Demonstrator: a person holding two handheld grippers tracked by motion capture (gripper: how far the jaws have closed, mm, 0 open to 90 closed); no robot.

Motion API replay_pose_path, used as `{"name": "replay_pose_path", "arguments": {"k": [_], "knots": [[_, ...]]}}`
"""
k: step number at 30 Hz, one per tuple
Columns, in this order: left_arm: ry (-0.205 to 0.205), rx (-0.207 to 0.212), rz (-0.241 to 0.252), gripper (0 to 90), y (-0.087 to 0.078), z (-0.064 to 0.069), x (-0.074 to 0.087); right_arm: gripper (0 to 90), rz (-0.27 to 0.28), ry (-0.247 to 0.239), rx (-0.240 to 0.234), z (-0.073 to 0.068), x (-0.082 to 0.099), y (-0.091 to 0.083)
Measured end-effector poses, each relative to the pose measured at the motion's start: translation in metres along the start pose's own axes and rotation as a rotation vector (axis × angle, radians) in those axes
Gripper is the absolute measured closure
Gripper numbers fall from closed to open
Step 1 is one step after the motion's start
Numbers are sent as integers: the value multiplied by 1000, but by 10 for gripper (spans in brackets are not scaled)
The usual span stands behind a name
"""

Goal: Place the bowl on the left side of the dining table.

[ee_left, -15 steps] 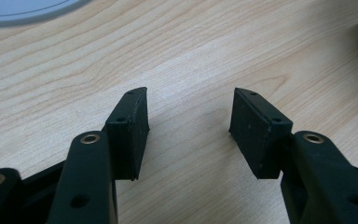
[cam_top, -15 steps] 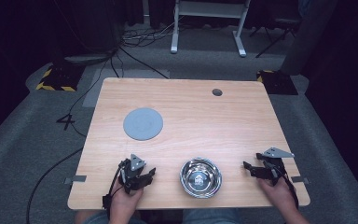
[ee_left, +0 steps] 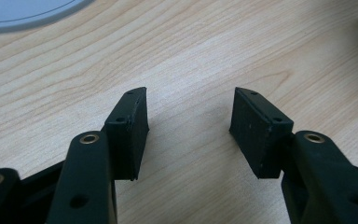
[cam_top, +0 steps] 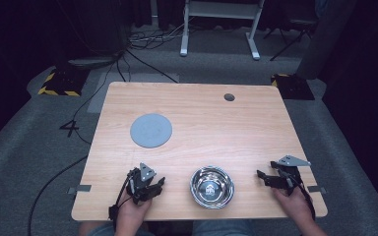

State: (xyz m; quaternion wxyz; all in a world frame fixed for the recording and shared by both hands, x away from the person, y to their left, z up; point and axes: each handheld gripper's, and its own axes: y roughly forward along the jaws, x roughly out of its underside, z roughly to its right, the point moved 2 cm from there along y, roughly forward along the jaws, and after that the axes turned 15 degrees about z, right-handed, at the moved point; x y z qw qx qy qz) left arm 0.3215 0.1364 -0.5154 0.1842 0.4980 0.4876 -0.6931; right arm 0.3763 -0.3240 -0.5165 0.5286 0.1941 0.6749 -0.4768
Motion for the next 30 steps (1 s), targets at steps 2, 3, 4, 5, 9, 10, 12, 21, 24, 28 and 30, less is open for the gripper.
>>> {"name": "replay_pose_path", "arguments": {"k": [2, 3, 4, 5, 9, 10, 12, 21, 24, 28, 30], "knots": [[1, 2, -2, 470, -1, 0, 0, 265, 0, 0, 0, 0, 0, 0], [1, 2, -2, 472, -1, 0, 0, 265, 0, 0, 0, 0, 0, 0], [-3, -4, -10, 472, -1, 1, -1, 265, 0, 0, 0, 0, 0, 0], [-5, -6, -15, 474, -1, 2, -1, 265, 1, 0, 0, 0, 0, 0], [-28, -21, -30, 539, -5, 2, -2, 265, 1, 2, 0, 0, 0, 0], [-48, -11, -20, 554, -6, 1, -1, 265, 1, 2, 0, 0, 0, 0], [-73, -4, 1, 551, -8, 1, -2, 265, 1, 2, 0, 0, 0, 0], [-65, -50, 166, 519, -42, 4, -29, 265, 1, 2, 0, 0, 0, 0], [-93, -40, 171, 514, -46, 3, -33, 265, 1, 2, 0, 0, 0, 0], [-175, -11, 176, 518, -60, -3, -44, 265, 1, 2, 0, 0, 0, 0], [-171, -19, 181, 515, -62, -3, -46, 265, 1, 1, 0, 0, 0, 0]]}}
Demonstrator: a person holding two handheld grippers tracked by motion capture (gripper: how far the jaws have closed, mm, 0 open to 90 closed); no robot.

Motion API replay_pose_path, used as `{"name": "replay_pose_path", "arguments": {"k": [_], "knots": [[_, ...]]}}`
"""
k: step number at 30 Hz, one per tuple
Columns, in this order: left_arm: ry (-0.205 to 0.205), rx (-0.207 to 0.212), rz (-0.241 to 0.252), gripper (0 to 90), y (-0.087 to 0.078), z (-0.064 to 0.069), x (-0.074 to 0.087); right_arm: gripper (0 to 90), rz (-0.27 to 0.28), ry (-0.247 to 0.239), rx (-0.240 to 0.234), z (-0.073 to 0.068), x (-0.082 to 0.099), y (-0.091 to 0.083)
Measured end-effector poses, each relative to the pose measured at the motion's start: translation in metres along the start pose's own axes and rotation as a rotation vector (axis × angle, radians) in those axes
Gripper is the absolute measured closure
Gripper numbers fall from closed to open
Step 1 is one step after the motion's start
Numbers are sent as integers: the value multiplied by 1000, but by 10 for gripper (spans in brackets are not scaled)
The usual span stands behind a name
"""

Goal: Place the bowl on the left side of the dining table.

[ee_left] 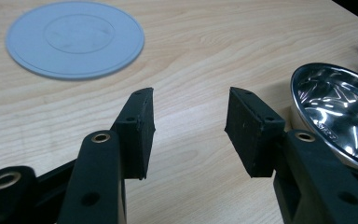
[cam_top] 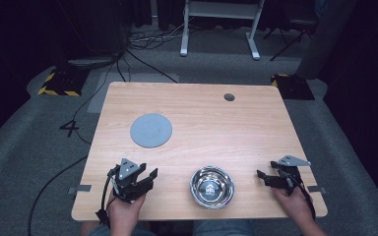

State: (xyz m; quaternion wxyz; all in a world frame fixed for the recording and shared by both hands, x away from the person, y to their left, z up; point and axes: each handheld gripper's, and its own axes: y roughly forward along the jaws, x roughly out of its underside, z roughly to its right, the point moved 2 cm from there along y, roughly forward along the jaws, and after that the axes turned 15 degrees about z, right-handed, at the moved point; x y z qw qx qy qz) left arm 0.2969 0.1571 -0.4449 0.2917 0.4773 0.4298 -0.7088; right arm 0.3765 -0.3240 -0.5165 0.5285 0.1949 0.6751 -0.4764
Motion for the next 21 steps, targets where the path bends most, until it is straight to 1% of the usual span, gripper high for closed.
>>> {"name": "replay_pose_path", "arguments": {"k": [1, 3, 7, 10, 11, 12, 13, 14, 16, 17, 18, 19, 21], "knots": [[1, -7, 16, 512, -4, 0, -4, 265, 0, 1, 1, 0, 0, 0], [3, -10, 23, 507, -7, -1, -7, 265, 0, 0, 0, 0, 0, 0], [0, -13, 23, 501, -8, -1, -10, 265, 0, 0, 0, 0, 0, 0], [17, -24, 17, 494, -8, 1, -12, 265, 0, 0, 0, 0, 0, 0], [23, -9, 13, 493, -6, 4, -14, 265, 0, 0, 0, 0, 0, 0], [23, -9, 13, 494, -6, 4, -14, 265, 0, 0, 0, 0, 0, 0], [27, 2, 7, 494, -4, 6, -15, 265, 0, 0, 0, 0, 0, 0], [43, 20, -11, 489, 2, 12, -19, 265, 0, 0, 0, 0, 0, 0], [61, 31, -14, 482, 8, 18, -24, 265, 0, 0, 0, 0, 0, 0], [61, 48, -17, 481, 11, 22, -27, 265, 0, 1, 0, 0, 0, 0], [61, 48, -17, 478, 11, 22, -27, 265, 0, 0, 0, 0, 0, 0], [71, 67, -16, 477, 15, 30, -32, 265, 0, 0, 0, 0, 0, 0], [79, 92, -24, 476, 21, 38, -35, 265, 0, 1, 0, 0, 0, 0]]}}
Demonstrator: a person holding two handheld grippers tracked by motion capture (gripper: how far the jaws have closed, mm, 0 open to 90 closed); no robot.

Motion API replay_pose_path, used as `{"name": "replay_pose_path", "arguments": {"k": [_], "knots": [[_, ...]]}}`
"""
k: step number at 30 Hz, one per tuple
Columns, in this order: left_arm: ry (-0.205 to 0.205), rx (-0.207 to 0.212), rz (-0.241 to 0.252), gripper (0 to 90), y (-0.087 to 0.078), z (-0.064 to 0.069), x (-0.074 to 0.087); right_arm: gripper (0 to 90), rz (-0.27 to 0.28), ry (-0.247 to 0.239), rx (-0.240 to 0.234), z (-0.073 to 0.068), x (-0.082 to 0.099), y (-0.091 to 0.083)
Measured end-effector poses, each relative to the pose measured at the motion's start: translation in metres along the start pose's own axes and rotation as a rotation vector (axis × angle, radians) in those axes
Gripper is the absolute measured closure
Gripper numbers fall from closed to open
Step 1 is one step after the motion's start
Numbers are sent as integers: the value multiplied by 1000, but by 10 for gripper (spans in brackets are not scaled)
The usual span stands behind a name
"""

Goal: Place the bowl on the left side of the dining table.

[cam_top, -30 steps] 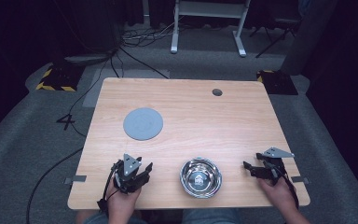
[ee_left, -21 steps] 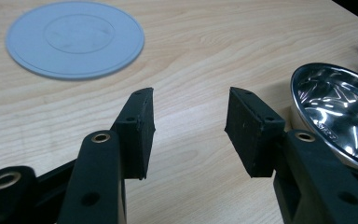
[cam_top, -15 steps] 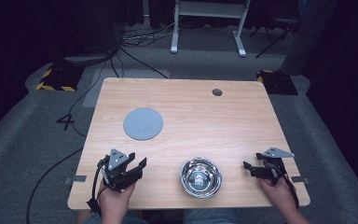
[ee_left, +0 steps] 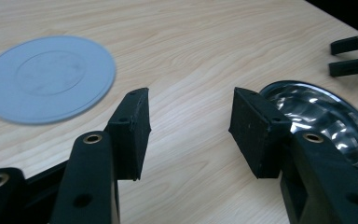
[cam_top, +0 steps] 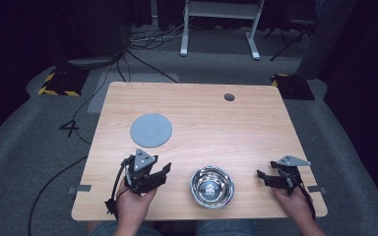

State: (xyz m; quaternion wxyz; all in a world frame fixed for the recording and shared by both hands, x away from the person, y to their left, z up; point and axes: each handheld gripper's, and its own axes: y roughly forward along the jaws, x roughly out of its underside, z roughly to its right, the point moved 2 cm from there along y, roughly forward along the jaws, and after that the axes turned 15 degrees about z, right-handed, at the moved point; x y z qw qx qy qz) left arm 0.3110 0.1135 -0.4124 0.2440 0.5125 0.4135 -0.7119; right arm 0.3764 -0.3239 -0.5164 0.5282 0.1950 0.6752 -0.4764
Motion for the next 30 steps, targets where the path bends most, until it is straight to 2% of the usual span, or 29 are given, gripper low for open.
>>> {"name": "replay_pose_path", "arguments": {"k": [2, 4, 9, 10, 13, 18, 19, 20, 21, 23, 25, 26, 27, 30], "knots": [[8, 9, -8, 473, 3, 4, -2, 265, 0, 0, 0, 0, 0, 0], [27, 32, -28, 471, 10, 14, -5, 265, 0, 0, 0, 0, 0, 0], [18, 65, -48, 470, 20, 24, -6, 265, 0, 0, 0, 0, 0, 0], [-6, 88, -60, 470, 27, 29, -6, 265, 0, -1, 0, 0, 0, 0], [-10, 122, -82, 462, 35, 36, -7, 265, 0, 0, 0, 0, 0, 0], [-25, 150, -91, 424, 45, 43, -7, 265, -1, 0, 0, 0, 0, 0], [-45, 161, -108, 422, 52, 46, -4, 265, 0, -1, 0, 0, 0, 0], [-45, 161, -108, 422, 52, 46, -4, 265, 0, -1, 0, 0, 0, 0], [-50, 163, -138, 422, 59, 48, -1, 265, 0, 0, 0, 0, 0, 0], [-54, 165, -152, 424, 63, 49, 1, 265, 0, 0, 0, 0, 0, 0], [-52, 151, -207, 426, 74, 52, 6, 265, 0, 0, 0, 0, 0, 0], [-52, 151, -207, 428, 74, 52, 6, 265, -1, -1, 0, 0, 0, 0], [-48, 144, -248, 429, 81, 52, 10, 265, 0, 0, 0, 0, 0, 0], [-56, 141, -317, 435, 92, 50, 17, 265, 0, 0, 0, 0, 0, 0]]}}
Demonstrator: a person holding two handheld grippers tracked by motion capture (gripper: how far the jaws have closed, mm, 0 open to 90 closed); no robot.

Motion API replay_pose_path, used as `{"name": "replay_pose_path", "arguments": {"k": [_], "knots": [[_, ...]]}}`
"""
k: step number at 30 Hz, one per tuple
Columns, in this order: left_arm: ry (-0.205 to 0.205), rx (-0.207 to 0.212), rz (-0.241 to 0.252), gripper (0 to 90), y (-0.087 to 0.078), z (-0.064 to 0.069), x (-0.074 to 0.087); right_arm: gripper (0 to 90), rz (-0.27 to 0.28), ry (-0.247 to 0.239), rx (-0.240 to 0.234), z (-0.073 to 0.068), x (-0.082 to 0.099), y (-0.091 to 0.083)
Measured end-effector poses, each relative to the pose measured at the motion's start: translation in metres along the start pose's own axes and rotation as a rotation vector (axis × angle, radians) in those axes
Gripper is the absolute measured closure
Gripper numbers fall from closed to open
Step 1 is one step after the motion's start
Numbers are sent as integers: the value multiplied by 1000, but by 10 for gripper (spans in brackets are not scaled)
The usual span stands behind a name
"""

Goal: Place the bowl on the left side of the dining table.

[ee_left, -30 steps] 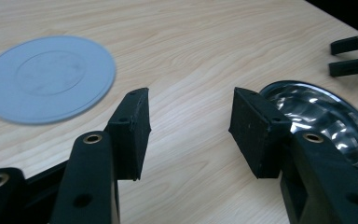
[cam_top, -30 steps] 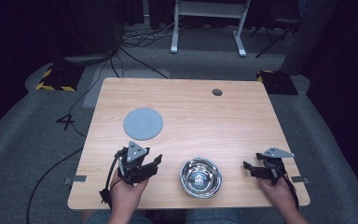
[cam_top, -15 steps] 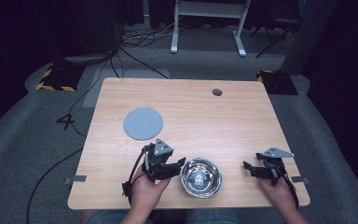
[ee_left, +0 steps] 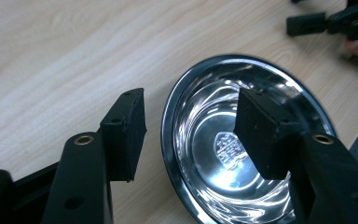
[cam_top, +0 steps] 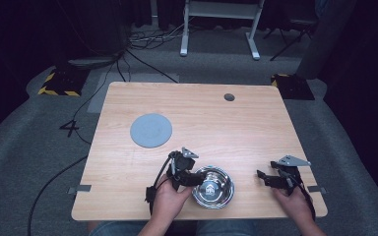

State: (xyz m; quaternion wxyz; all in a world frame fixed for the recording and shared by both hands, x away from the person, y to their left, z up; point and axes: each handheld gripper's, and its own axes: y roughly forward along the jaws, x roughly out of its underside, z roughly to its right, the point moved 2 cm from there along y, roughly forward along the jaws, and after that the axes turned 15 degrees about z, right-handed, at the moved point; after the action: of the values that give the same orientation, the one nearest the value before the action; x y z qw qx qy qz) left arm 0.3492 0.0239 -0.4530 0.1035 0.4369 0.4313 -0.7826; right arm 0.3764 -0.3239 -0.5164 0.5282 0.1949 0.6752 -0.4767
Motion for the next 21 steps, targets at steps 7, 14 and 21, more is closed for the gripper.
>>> {"name": "replay_pose_path", "arguments": {"k": [7, 14, 21], "knots": [[-58, 2, -122, 493, 19, -9, 11, 265, 0, 0, 0, 0, 0, 0], [-102, 12, -190, 623, 28, -13, 14, 265, -1, -2, 0, 0, 0, 0], [-82, 33, -246, 805, 34, -10, 14, 265, -1, -2, 0, 0, 0, 0]]}}
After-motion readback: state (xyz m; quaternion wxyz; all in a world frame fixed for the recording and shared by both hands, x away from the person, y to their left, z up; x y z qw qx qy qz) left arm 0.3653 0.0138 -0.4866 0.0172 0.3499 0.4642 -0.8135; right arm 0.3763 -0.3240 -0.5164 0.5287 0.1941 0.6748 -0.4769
